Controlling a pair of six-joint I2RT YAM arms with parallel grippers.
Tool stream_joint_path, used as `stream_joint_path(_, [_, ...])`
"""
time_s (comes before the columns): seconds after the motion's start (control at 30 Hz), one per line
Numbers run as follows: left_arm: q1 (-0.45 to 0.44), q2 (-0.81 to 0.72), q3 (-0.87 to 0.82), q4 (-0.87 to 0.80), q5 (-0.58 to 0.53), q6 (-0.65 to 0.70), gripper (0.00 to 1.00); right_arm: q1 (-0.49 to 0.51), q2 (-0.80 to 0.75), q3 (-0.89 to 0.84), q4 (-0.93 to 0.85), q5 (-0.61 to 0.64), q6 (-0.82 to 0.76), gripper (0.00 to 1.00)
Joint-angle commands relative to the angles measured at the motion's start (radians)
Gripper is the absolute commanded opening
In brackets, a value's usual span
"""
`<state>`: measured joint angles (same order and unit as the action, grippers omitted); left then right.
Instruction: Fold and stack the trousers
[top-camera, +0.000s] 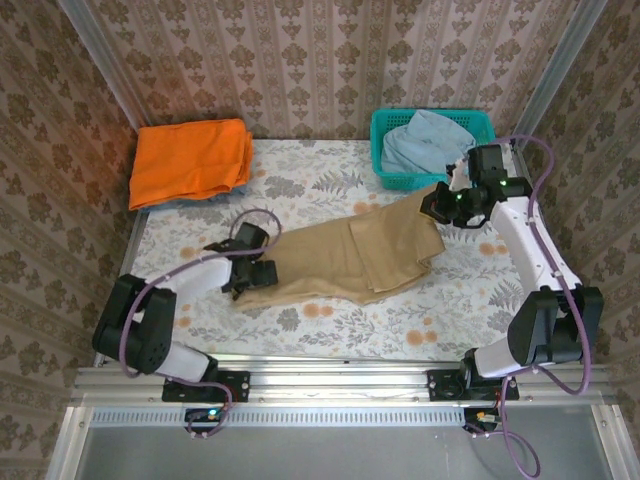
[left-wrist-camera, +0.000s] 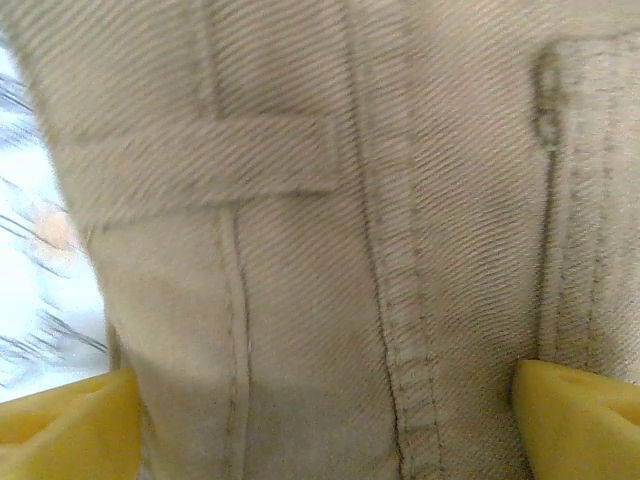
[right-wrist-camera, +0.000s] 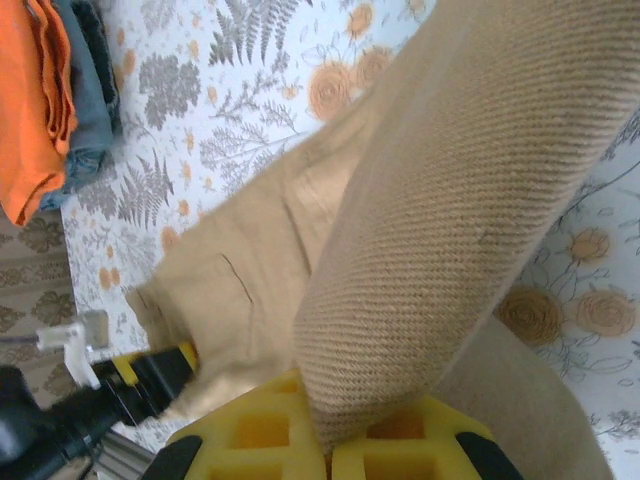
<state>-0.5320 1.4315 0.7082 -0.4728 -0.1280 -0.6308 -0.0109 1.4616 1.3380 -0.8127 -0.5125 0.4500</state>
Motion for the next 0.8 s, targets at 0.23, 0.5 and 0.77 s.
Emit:
stream_joint_path(0.23, [0.037,-0.239,0.016,-0.191,-0.01,-0.062,0.99,0.224,0.023,0.126,-0.087,0.073,0.015,0.0])
stream_joint_path(0.5, [0.272,-0.461,-0.005,-0.225,0.121,-0.04,1.0,0.495,0.085,0.268,-0.106,0.188,0.119,0.0])
stream_joint_path(0.77, [0.369,-0.454,-0.199,-0.035,0.245,-0.149,1.0,0.734,0.296,0.488,-0.157,0.276,0.144,0.0])
